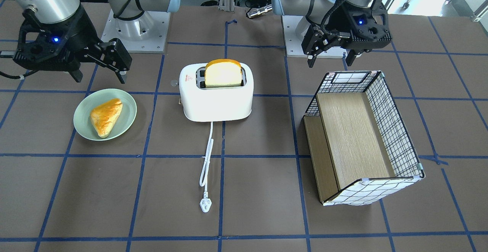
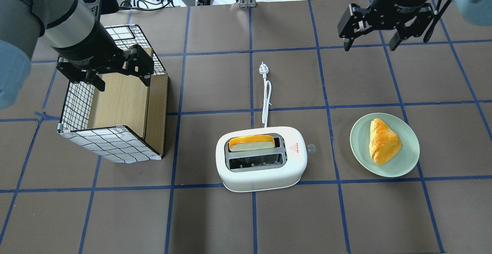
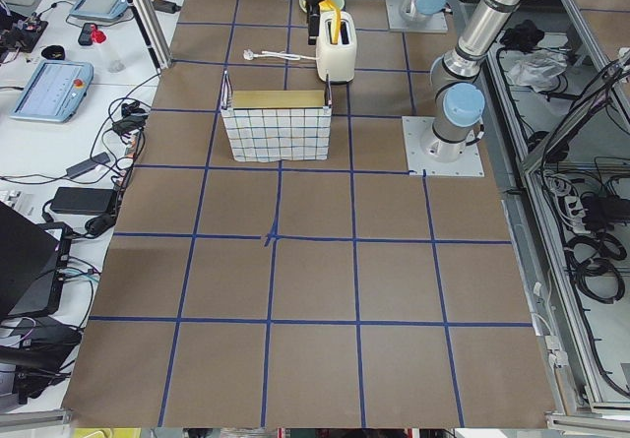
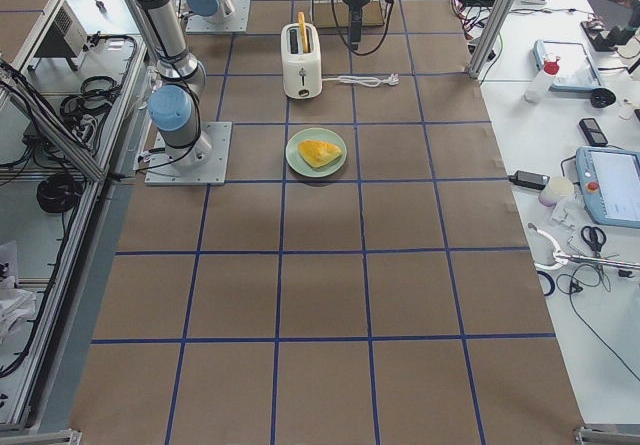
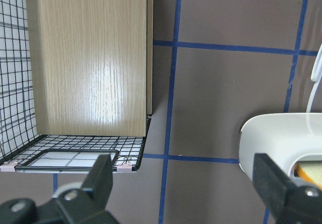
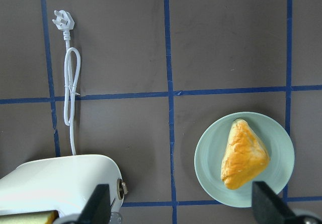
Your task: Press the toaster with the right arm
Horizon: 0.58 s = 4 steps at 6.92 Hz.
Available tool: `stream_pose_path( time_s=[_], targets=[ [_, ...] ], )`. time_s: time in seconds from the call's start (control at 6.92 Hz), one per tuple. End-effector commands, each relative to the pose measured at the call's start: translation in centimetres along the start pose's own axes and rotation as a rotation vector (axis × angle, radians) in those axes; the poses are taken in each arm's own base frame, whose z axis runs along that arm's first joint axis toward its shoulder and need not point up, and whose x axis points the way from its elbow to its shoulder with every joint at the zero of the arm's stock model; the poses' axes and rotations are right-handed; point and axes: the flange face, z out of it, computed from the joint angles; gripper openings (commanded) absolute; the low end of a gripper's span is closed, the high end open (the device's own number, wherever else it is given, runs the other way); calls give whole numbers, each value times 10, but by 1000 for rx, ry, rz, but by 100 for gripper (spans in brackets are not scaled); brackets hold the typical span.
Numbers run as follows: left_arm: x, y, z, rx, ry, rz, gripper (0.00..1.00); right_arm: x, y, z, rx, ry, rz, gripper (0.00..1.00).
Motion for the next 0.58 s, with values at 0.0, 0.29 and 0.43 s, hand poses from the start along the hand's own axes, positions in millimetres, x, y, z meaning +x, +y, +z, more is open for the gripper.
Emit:
stream_pose_path(
  time_s=[0.0, 0.29, 0.43],
  targets=[
    [0, 0, 0, 0, 0, 0, 100, 1, 1, -1, -4, 9, 1, 100],
    [0, 0, 0, 0, 0, 0, 100, 1, 1, -1, -3, 14, 1, 100],
    [0, 0, 0, 0, 0, 0, 100, 1, 1, -1, -4, 14, -1, 100]
  ],
)
